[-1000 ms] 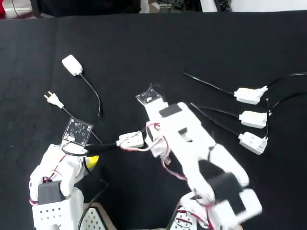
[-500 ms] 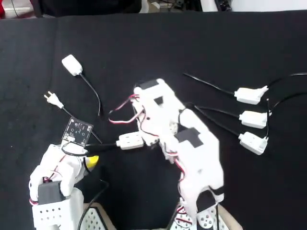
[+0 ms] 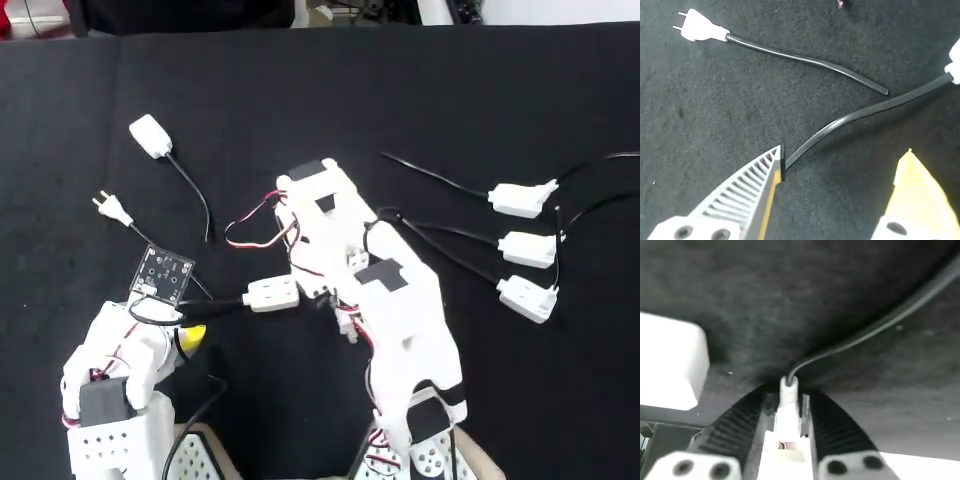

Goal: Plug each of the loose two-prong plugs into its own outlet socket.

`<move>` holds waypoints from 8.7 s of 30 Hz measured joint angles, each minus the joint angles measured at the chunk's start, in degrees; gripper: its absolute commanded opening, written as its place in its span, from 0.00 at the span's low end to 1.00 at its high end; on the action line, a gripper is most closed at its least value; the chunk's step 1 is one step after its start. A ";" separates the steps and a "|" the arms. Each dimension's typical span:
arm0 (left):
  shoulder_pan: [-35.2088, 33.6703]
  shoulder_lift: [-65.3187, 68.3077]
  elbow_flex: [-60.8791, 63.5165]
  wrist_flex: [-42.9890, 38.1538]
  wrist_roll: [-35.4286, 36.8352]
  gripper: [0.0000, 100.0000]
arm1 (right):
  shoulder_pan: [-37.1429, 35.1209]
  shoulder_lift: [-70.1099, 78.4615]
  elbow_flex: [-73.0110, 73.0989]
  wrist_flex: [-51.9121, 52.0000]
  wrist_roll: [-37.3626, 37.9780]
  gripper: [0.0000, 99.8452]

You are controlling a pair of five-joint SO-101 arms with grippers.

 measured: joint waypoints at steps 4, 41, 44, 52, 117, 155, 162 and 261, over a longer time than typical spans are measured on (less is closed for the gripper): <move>0.00 0.00 0.00 0.00 0.00 0.35 | 0.00 0.62 -0.88 0.00 0.00 0.01; 0.00 0.00 0.00 0.00 0.00 0.35 | -4.75 -78.24 68.66 -66.29 -11.69 0.01; 0.00 0.00 0.00 0.00 0.00 0.35 | -6.24 -88.62 81.14 -77.10 -12.57 0.01; 0.00 0.00 0.00 0.00 0.00 0.35 | -6.33 -114.99 100.48 -81.32 -12.75 0.01; 0.00 0.00 0.00 0.00 0.00 0.35 | -7.82 -91.43 103.21 -105.41 -17.14 0.01; 0.00 0.00 0.00 0.00 0.70 0.35 | -1.14 -65.23 81.93 -99.60 -11.16 0.01; 0.00 0.00 0.00 0.00 0.88 0.35 | -1.05 -74.81 85.10 -99.60 -11.16 0.01; 0.00 0.00 0.97 0.00 -1.41 0.35 | 4.22 6.86 -15.91 0.18 21.54 0.13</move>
